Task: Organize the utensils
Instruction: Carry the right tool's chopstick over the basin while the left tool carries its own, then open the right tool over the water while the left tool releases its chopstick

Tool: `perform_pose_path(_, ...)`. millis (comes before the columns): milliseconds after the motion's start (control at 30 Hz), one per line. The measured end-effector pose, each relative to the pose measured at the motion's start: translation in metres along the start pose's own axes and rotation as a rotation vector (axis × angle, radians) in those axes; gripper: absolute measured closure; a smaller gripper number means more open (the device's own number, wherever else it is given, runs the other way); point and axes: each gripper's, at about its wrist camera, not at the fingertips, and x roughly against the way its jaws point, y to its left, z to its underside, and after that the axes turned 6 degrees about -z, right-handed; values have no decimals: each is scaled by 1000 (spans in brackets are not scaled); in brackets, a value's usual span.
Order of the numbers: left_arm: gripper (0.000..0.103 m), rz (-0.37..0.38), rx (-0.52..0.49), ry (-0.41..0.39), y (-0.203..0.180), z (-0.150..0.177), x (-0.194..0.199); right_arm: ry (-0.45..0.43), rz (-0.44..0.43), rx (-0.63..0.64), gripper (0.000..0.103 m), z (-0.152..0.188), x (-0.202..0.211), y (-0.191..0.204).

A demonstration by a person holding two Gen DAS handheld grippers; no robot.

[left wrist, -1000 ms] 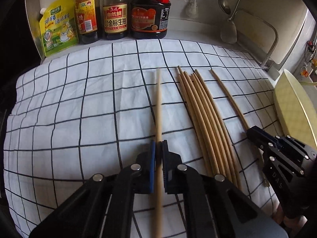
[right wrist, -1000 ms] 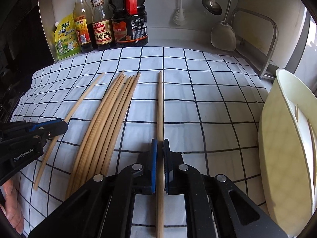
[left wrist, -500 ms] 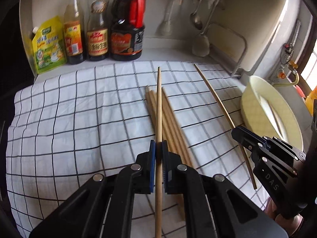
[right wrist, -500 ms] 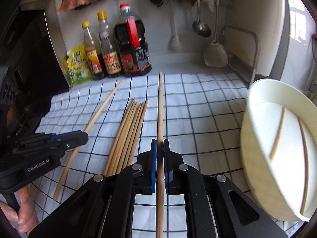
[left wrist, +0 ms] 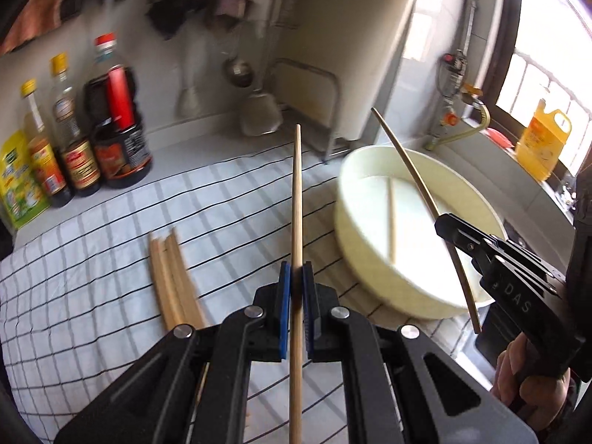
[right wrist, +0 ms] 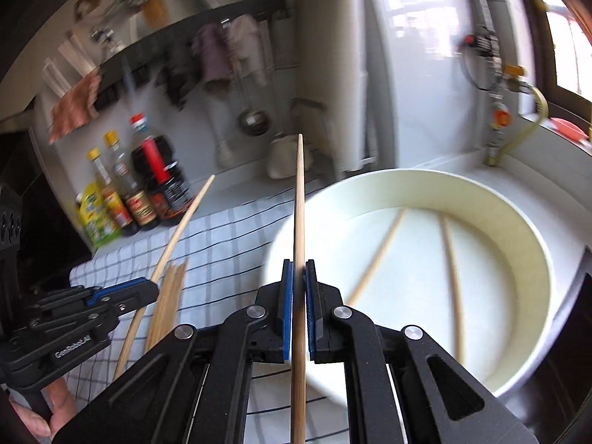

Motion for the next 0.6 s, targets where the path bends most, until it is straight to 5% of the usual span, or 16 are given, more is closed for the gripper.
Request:
perform_pose_path(300,96,97,-83,20,-74,-48,-41,-28,123,-166,97,-3,6,-80)
perform_pose_path(600,96,127,-162,78,-128,-56,-89,-2,149,-236,97,1,-3,-107)
